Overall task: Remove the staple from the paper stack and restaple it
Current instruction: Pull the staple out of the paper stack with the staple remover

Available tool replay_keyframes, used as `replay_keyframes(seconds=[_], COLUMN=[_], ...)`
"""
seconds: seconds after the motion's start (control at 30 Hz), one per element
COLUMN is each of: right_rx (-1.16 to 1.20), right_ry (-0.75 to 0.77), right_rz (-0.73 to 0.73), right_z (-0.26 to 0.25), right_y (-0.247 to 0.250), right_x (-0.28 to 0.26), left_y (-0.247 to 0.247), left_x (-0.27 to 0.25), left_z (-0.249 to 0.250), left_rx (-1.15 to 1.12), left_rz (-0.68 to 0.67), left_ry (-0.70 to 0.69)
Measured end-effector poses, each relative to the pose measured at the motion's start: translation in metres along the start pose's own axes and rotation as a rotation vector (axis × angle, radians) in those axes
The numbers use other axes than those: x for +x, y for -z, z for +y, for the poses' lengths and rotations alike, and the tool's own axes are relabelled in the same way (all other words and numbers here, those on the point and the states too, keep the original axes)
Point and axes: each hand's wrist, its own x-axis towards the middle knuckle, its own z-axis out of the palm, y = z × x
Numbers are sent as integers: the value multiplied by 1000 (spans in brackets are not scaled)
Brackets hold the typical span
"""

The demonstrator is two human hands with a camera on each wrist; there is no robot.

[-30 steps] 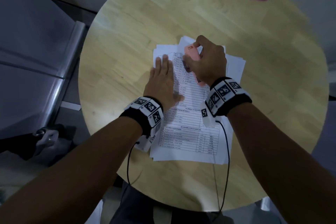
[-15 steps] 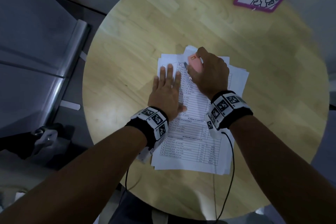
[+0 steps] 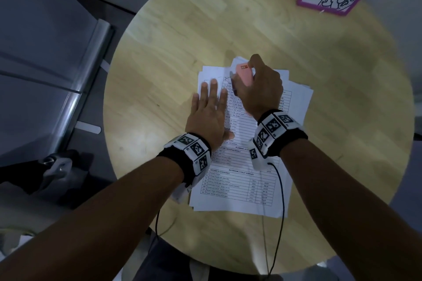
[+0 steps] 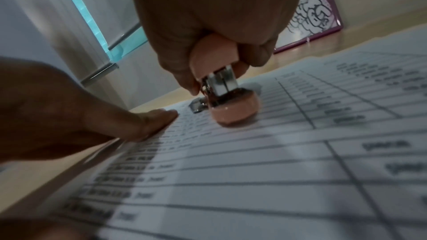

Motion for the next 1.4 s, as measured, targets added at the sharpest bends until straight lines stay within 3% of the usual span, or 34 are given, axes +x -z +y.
replay_keyframes(seconds=[0.13, 0.43, 0.77, 0.83, 0.9, 1.0, 1.17, 1.4], right_rx=[-3, 189, 258, 292, 326, 338, 306, 258], right_ry=[31, -192, -119, -114, -83, -47, 9, 68], right_rz=[-15, 9, 47, 61, 78, 80, 41, -51], right_z=[-7, -19, -6, -5, -6, -11, -15, -13], right_y=[3, 7, 23, 27, 31, 36, 39, 49], right_x=[10, 25, 29, 22, 14, -1, -18, -29], left_y=[1, 4, 18, 32, 43, 53, 54, 54], left_x=[-1, -4, -2, 0, 5, 11, 22, 22], left_z=[0, 2, -5, -7, -5, 4, 11, 4], left_rx=[14, 56, 70, -111, -456, -859, -897, -1018], left_rz=[-1, -9, 75, 210, 339, 361, 405, 264], left_ry=[4, 27, -14, 6, 62, 112, 172, 258])
